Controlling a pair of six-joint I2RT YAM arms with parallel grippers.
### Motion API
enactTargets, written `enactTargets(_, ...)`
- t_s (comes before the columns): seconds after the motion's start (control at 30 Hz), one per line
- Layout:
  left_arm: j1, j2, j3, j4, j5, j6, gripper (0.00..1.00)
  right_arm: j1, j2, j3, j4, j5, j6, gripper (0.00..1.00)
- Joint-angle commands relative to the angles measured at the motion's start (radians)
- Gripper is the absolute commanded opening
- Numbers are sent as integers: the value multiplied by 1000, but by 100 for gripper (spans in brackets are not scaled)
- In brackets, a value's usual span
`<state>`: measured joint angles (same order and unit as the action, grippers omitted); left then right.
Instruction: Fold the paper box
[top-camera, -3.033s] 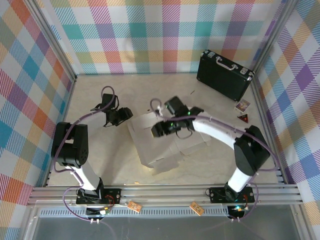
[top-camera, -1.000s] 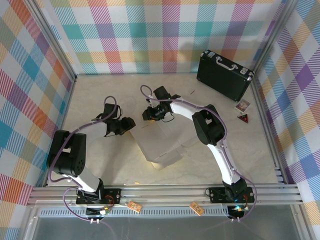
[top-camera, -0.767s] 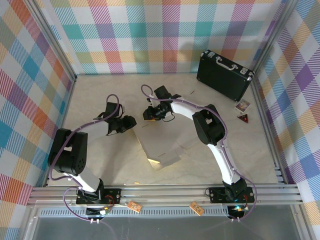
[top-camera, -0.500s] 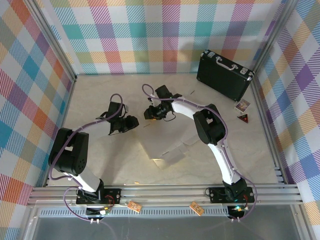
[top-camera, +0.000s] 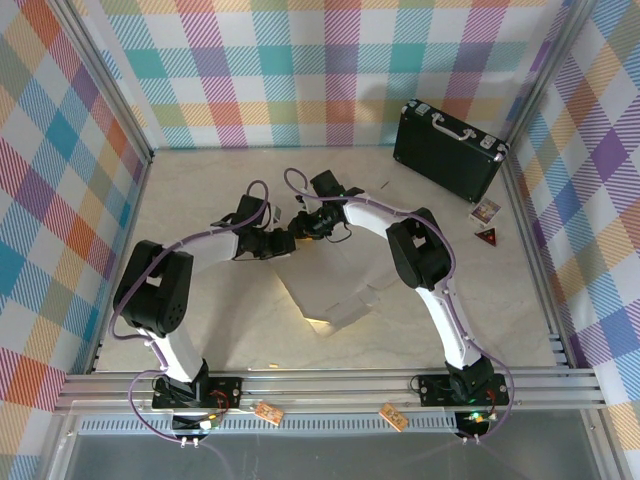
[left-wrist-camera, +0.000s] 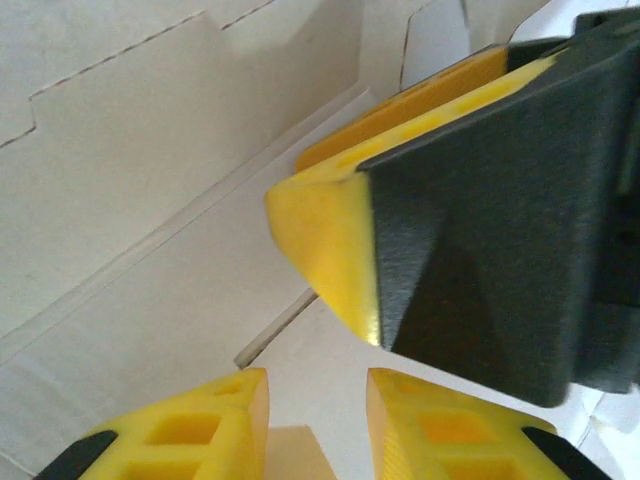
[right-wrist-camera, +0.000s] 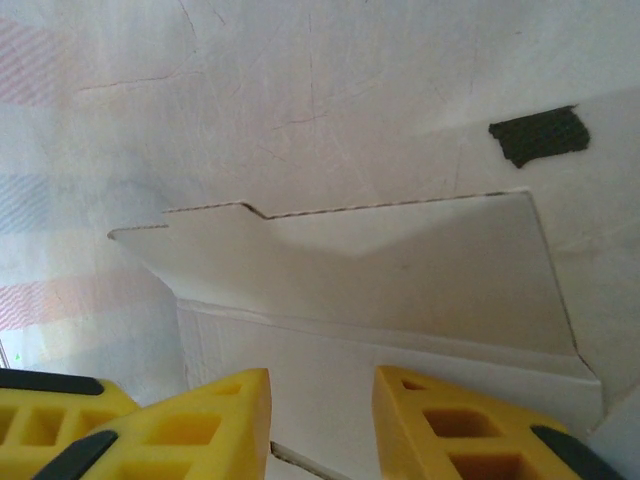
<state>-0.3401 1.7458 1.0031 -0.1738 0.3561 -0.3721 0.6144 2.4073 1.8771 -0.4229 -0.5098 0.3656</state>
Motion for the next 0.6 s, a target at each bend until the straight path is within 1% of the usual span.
enactTargets(0.0,-7,4,32,-94,1,23,31,-5,39,-41,-80,56,-17,34)
enactTargets(0.13,-6,-7,53,-146,-6,15,31,-5,39,-41,-79,57,-18,35)
enactTargets(0.33,-6,-4,119,-229,-64,4,35,-5,31,-42,-83,63,-14,36)
enactTargets(0.43,-4,-20,132,-238,-82,-1,36,-7,-3,-51,-67,47,-16,38)
enactTargets(0.57,9,-33,147,-247,-94,-23,40,-8,-61,-78,-47,36,-16,40)
